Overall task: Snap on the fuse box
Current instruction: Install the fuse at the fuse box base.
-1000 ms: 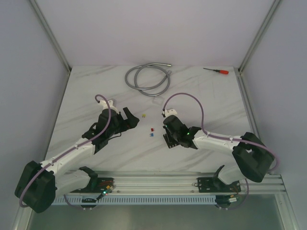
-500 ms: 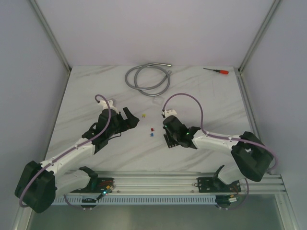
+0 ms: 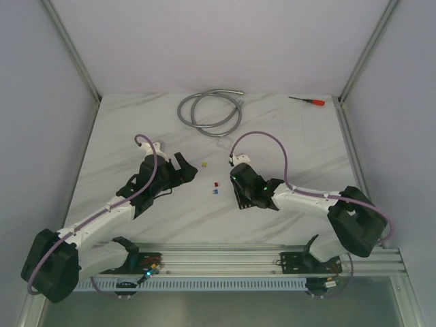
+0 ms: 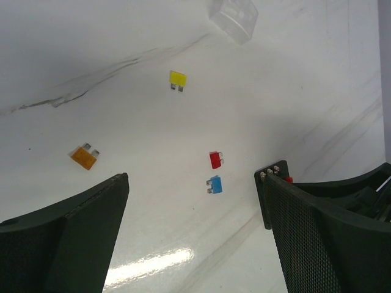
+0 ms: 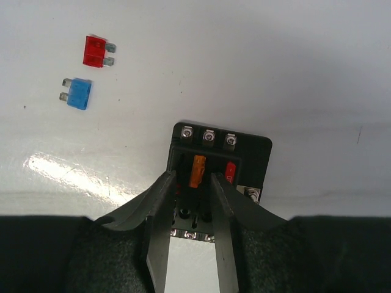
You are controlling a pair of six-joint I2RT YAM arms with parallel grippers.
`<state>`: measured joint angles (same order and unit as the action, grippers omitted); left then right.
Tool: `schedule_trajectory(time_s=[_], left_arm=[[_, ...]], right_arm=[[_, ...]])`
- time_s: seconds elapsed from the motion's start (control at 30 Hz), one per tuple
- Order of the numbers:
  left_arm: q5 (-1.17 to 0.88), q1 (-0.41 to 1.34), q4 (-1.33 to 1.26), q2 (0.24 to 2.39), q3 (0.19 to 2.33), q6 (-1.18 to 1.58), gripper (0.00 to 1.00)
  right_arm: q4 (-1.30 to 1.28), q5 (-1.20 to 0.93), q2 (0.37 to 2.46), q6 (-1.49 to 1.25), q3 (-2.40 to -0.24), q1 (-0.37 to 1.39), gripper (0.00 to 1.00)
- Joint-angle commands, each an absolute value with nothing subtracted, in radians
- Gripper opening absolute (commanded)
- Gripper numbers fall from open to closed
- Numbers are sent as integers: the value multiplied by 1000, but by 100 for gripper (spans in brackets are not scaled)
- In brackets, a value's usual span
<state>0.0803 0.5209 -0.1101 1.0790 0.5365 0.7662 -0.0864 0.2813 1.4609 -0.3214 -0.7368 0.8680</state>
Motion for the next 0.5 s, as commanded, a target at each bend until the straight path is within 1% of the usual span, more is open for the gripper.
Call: schedule_trajectory(time_s=[0.0, 0.23, 0.47], left_arm=[[88, 513, -101, 1080, 538, 769, 100], [86, 512, -101, 1075, 536, 769, 100], [84, 509, -100, 1070, 535, 769, 100]], right_arm=[[-110, 325, 1457, -330, -778, 873, 37], [-154, 361, 1454, -350, -810, 872, 38], [-201, 382, 1477, -381, -850, 873, 36]])
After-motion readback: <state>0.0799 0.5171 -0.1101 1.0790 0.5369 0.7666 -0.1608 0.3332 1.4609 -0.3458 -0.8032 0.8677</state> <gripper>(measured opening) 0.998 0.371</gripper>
